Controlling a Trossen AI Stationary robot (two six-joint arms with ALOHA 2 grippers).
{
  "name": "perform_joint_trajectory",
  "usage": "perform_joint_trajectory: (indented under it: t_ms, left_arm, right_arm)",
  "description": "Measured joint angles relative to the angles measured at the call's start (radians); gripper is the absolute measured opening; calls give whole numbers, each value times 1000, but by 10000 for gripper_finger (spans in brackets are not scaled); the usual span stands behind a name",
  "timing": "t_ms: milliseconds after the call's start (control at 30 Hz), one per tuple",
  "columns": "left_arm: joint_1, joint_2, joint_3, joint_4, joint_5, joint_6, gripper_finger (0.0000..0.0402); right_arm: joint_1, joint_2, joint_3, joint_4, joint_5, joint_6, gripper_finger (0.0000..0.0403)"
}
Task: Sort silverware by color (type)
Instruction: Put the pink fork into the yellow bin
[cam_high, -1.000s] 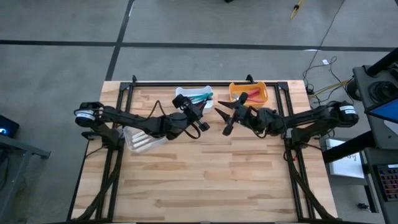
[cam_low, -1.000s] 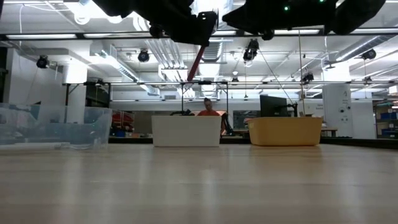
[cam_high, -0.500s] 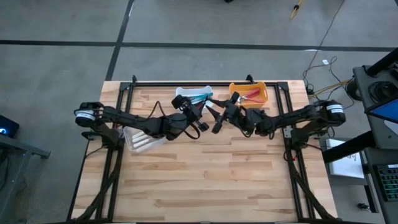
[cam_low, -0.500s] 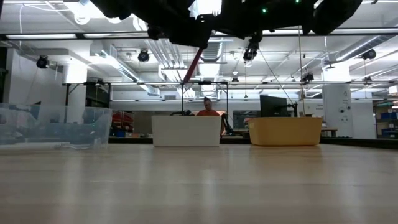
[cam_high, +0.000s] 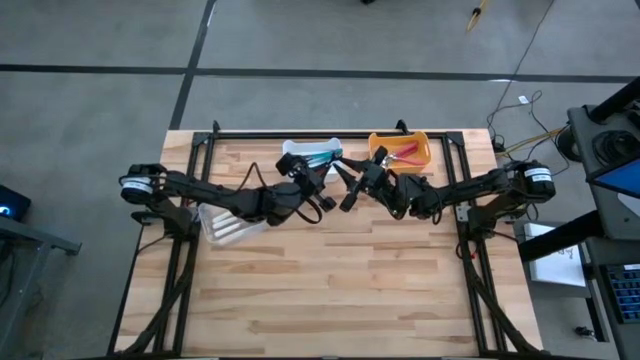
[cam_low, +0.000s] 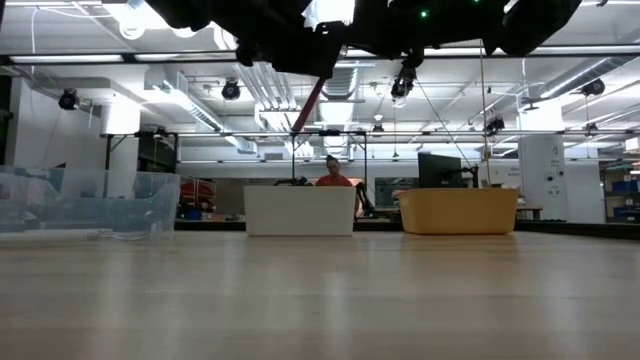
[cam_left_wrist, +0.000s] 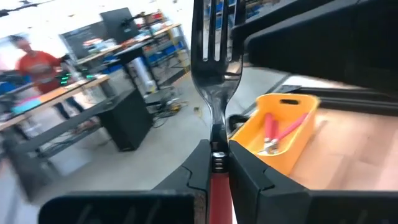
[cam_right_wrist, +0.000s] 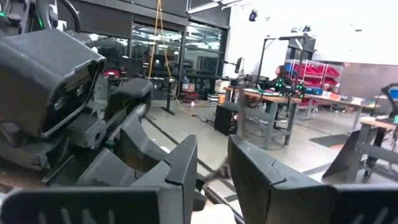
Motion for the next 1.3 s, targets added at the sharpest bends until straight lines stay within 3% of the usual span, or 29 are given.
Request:
perform_joint_trajectory:
  t_ms: [200, 333, 633, 833, 967, 1133, 1300]
  left_arm:
    - [-1, 0, 0, -33, -128, 10, 16]
    - [0, 0, 0, -49, -135, 6, 16]
    - [-2, 0, 0, -43, 56, -58, 16]
    - [-2, 0, 0, -32, 82, -65, 16]
    - [-2, 0, 0, -32, 82, -65, 16]
    - [-2, 0, 0, -32, 81, -65, 27]
    - [-2, 0, 0, -44, 92, -46, 39]
  right_arm:
    - [34, -1, 0, -6, 9, -71, 78]
    - [47, -5, 0, -6, 81, -78, 84]
    - [19, -5, 0, -23, 90, -1, 114]
    - [10, -5, 0, -29, 51, 10, 128]
    - [10, -5, 0, -31, 47, 6, 96]
    - [9, -5, 0, -31, 49, -23, 20]
    - [10, -12, 0, -61, 45, -64, 10]
